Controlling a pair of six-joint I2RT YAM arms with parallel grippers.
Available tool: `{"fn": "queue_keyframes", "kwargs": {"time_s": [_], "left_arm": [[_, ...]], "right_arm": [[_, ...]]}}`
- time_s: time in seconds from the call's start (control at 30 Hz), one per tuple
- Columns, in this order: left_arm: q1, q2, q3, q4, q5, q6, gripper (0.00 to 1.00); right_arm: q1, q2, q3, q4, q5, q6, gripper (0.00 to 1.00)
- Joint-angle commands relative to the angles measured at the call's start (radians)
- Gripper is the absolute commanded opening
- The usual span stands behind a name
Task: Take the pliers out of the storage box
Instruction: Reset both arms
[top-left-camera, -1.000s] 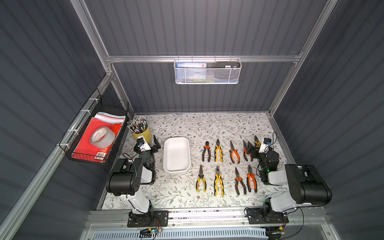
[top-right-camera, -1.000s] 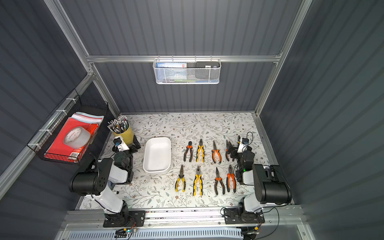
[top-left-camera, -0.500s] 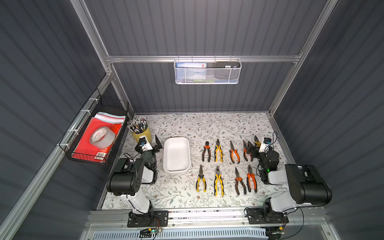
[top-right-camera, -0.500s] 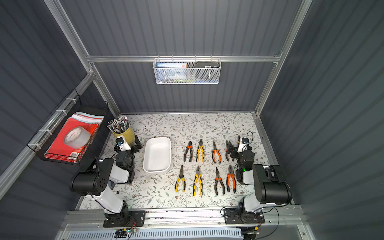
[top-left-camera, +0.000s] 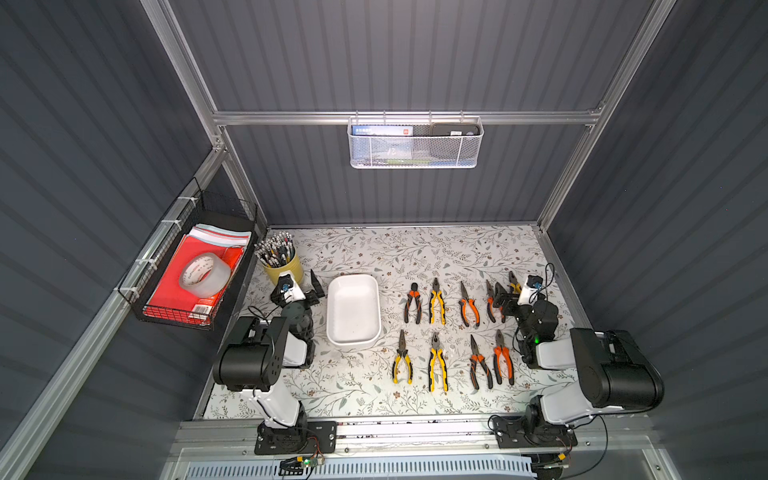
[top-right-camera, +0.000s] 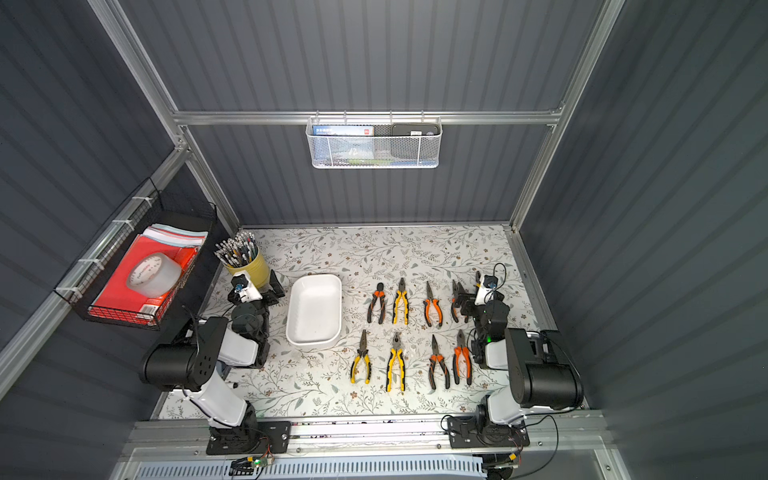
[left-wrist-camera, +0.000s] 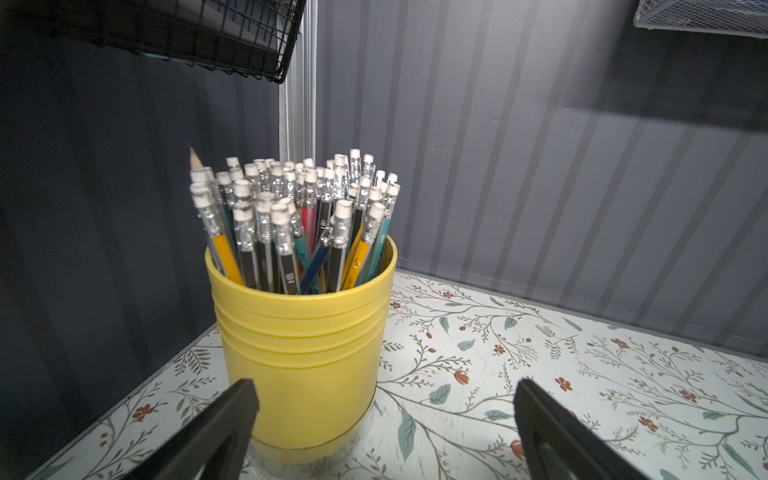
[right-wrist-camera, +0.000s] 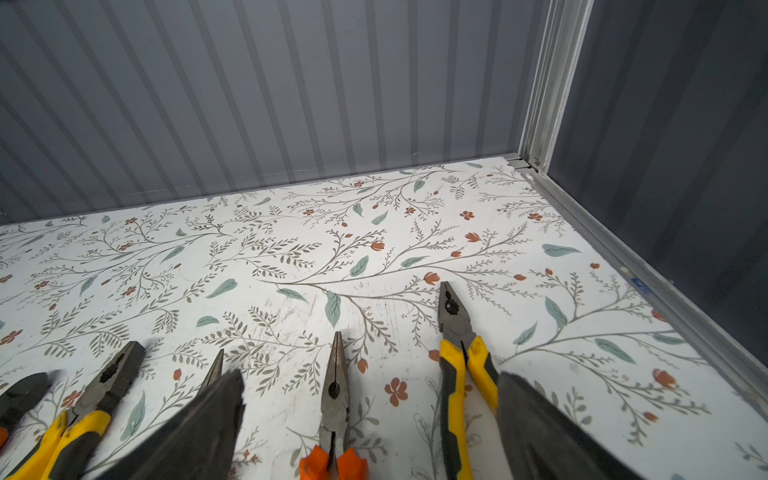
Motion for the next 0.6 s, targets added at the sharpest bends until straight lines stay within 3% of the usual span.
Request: {"fn": "queue_keyframes", "kwargs": {"time_s": [0.0,0.57], "left_arm": [[0.0,-0.001,0.019,-0.006,-0.01,0.019,0.99],[0.008,0.001,0.022,-0.011,0.004,0.018,0.99]], "right_arm": [[0.004,-0.011,0.011,0.005,0.009,-0.008,0.99],[0.004,-0.011,0.011,0.005,0.008,-0.007,0.99]]}}
